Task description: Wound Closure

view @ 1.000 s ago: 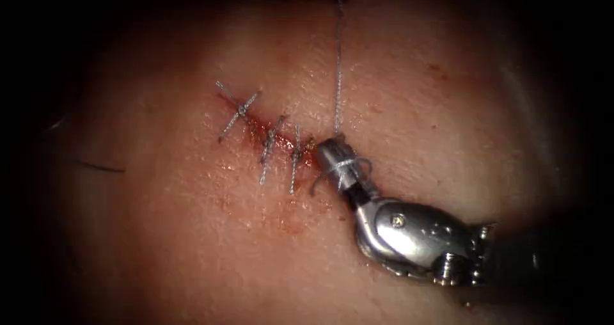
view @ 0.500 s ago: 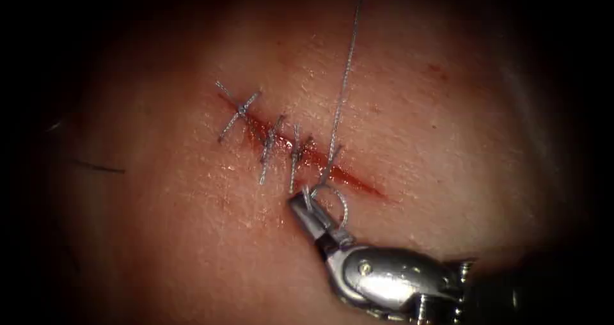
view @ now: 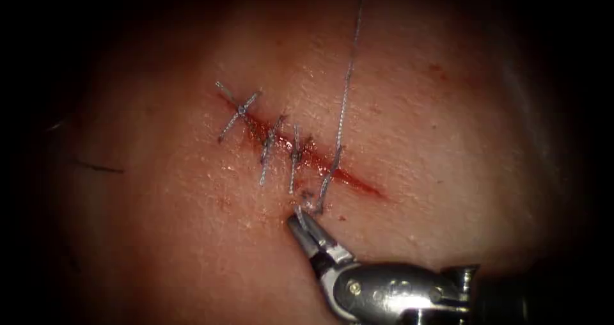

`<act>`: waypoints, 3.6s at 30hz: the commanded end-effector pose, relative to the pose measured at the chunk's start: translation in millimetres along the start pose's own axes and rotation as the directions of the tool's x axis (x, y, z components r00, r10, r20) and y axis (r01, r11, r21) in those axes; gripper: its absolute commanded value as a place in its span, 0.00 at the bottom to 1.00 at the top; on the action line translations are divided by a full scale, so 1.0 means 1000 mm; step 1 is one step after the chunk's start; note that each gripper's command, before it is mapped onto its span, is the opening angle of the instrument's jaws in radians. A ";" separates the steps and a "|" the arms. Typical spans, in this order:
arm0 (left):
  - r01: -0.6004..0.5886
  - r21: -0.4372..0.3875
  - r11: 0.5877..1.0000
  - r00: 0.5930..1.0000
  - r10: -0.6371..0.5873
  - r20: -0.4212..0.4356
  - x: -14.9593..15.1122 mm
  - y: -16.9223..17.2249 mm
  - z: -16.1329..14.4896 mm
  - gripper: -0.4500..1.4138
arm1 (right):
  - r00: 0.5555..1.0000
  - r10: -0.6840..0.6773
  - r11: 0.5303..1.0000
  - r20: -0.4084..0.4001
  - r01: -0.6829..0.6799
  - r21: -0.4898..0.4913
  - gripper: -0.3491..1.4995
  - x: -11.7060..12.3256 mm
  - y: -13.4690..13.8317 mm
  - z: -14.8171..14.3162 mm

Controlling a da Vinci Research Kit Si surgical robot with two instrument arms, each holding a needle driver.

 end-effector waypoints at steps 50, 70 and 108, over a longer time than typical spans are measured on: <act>0.017 0.215 0.977 0.999 -0.025 0.033 0.0045 -0.0114 0.0099 0.00 | 0.985 -0.162 0.956 0.061 0.142 0.257 0.00 -0.0054 -0.0091 -0.0041; 0.016 0.217 0.976 0.999 -0.023 0.031 0.0049 -0.0130 0.0097 0.00 | 0.980 -0.185 0.945 0.067 0.159 0.287 0.00 -0.0057 -0.0103 -0.0045; -0.071 -0.022 0.997 0.996 0.070 -0.054 0.0068 0.0106 -0.0158 0.00 | 0.995 -0.097 0.948 0.008 0.090 0.305 0.51 0.0049 -0.0005 -0.0065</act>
